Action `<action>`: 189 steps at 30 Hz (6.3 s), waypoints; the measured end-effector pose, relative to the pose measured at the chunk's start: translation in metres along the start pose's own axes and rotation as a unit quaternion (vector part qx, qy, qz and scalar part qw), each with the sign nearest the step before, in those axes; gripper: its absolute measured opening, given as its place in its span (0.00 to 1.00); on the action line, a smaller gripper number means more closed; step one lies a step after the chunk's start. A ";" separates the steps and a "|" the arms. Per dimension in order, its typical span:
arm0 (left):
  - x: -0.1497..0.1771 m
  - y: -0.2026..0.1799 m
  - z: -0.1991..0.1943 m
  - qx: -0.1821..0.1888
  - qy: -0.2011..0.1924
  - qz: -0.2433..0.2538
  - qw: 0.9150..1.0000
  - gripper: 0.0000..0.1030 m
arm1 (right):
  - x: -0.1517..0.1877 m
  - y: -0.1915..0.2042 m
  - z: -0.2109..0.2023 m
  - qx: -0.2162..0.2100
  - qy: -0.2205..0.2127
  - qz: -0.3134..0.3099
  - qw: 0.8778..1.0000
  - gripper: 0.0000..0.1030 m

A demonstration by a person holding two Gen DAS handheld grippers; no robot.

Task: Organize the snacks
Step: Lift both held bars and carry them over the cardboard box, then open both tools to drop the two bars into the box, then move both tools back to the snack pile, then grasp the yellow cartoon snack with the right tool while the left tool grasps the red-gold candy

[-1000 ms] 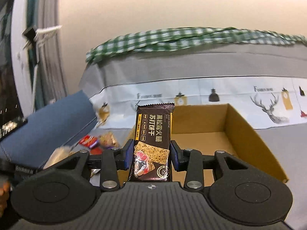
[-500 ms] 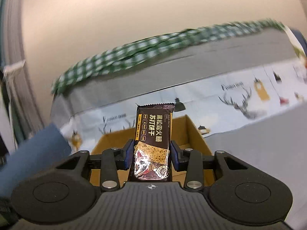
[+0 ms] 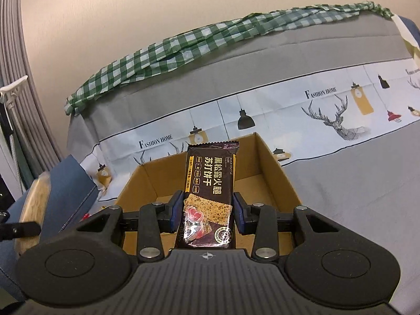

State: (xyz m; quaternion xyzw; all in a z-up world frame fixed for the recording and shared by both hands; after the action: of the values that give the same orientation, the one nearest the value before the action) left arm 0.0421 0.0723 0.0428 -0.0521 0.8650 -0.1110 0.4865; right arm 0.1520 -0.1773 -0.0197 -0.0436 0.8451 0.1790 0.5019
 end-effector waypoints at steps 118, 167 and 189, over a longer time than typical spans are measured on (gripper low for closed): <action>0.114 0.223 -0.006 -0.119 0.109 -0.169 0.972 0.14 | 0.085 0.236 -0.010 -0.093 0.072 -0.154 0.981 0.43; 0.133 0.225 0.032 -0.181 0.213 -0.160 0.947 0.22 | 0.210 0.259 0.048 -0.069 0.244 -0.264 0.930 0.14; 0.136 0.199 0.038 -0.081 0.245 -0.122 0.958 0.20 | 0.210 0.256 0.049 -0.025 0.258 -0.250 0.933 0.18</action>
State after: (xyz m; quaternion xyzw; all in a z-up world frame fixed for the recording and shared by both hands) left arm 0.0072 0.2331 -0.1373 -0.1681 0.9509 -0.1083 0.2363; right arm 0.0243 0.1003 -0.1563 -0.3107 0.9025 0.0513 0.2938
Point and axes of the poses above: each gripper's, at about its wrist camera, not at the fingertips, and z roughly the way its jaws point, y to its left, x to its underside, the point moved 8 cm from there along z, roughly the way its jaws point, and after that the axes turned 11 degrees about x, right-handed, at the moved point
